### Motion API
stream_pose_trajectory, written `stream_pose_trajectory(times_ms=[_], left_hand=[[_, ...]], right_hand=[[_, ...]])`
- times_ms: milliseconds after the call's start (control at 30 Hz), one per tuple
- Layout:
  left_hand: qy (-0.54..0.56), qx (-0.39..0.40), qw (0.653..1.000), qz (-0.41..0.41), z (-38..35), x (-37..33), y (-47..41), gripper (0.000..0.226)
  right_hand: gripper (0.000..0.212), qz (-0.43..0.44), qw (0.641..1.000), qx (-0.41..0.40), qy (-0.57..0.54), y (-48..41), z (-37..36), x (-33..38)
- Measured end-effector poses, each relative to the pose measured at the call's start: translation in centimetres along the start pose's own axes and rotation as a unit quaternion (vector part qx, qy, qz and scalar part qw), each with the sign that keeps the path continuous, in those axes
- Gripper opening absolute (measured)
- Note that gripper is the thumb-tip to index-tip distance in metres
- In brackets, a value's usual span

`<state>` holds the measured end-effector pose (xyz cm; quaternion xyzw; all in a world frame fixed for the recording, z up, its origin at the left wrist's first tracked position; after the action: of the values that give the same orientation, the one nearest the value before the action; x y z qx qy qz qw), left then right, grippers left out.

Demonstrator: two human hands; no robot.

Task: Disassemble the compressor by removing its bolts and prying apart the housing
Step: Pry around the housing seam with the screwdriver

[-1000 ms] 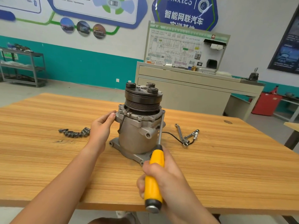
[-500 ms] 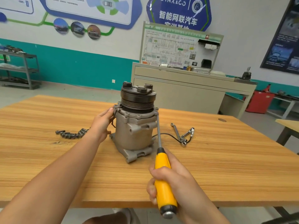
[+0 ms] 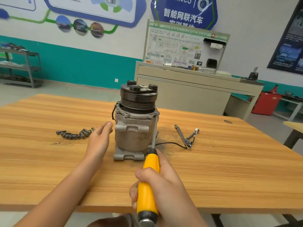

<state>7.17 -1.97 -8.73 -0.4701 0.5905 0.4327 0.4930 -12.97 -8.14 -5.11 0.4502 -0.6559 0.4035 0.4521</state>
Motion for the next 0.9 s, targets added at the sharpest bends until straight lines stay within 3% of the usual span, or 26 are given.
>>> stream_pose_trajectory(times_ms=[100, 200, 300, 367, 433, 500, 633, 900], left_hand=[[0.005, 0.004, 0.999, -0.037, -0.8, 0.0, 2.1, 0.024], [0.011, -0.007, 0.999, -0.05, -1.1, -0.6, 2.6, 0.029], [-0.005, -0.018, 0.997, -0.07, -1.4, -1.0, 2.7, 0.029], [0.0, -0.028, 0.996, -0.082, -1.7, -1.0, 2.9, 0.028], [0.0, -0.044, 0.995, -0.089, -1.8, -1.0, 3.1, 0.035], [-0.01, -0.055, 0.994, -0.097, -1.8, -1.1, 2.9, 0.044], [-0.012, -0.046, 0.995, -0.09, -1.7, -1.1, 3.0, 0.045], [-0.012, -0.075, 0.995, -0.068, -2.7, -1.3, 3.1, 0.041]], right_hand=[[0.046, 0.013, 0.999, 0.003, 0.045, -1.1, -0.6, 0.0], [0.06, 0.034, 0.995, -0.01, 0.098, -2.1, -0.8, 0.0], [0.059, 0.058, 0.994, -0.026, 0.093, -2.3, -1.2, -1.1], [0.075, 0.078, 0.99, -0.048, 0.108, -2.5, -1.7, -2.6], [0.101, 0.097, 0.991, -0.009, 0.097, -1.7, -3.1, -3.3], [0.106, 0.106, 0.99, 0.0, 0.095, -1.4, -3.6, -3.5], [0.101, 0.074, 0.99, -0.059, 0.103, -2.4, -2.7, -4.2], [0.059, 0.054, 0.997, -0.034, 0.041, -0.8, -1.2, -0.7]])
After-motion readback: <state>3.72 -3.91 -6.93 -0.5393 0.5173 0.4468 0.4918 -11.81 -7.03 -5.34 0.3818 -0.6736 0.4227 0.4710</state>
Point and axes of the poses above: each hand's wrist, its own y-axis away from the middle knuckle, its own z-axis out of the back of the hand, x = y × z, the point moved 7 cm from there along -y, towards the middle knuckle, and after that the axes turned 11 degrees about z, right-handed, at the moved point
